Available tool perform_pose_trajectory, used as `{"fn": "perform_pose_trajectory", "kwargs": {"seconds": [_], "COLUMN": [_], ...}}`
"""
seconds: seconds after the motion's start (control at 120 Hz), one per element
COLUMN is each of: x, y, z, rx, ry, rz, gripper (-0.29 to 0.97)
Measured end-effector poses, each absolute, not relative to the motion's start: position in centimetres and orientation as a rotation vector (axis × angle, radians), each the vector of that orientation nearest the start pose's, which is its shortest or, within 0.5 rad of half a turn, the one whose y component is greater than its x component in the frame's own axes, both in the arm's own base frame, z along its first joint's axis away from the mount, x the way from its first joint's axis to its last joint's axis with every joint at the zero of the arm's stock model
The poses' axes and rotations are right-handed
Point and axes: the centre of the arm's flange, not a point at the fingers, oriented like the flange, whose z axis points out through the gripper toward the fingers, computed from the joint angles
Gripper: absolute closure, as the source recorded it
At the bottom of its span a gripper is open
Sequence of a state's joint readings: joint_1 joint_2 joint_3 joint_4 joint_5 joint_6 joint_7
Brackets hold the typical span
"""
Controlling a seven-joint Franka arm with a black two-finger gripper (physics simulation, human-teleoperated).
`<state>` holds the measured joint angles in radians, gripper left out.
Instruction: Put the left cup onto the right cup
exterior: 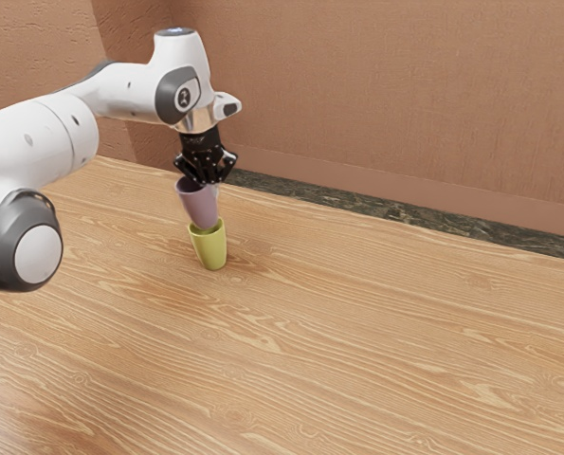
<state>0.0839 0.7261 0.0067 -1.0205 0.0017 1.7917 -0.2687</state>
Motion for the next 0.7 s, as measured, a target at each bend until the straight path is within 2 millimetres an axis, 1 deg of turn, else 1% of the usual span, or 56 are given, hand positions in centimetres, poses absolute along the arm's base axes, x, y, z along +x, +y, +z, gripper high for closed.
{"fn": "perform_pose_trajectory", "kwargs": {"seconds": [0.233, 0.333, 0.7], "x": [75.5, 75.4, 75.3], "y": [6.8, 7.1, 7.3], "z": [42.4, 42.1, 41.3], "rx": [-3.089, -3.088, -3.096], "ry": [-0.564, -0.572, -0.588], "rz": [-0.077, -0.070, -0.048], "gripper": [0.78, 0.78, 0.78]}}
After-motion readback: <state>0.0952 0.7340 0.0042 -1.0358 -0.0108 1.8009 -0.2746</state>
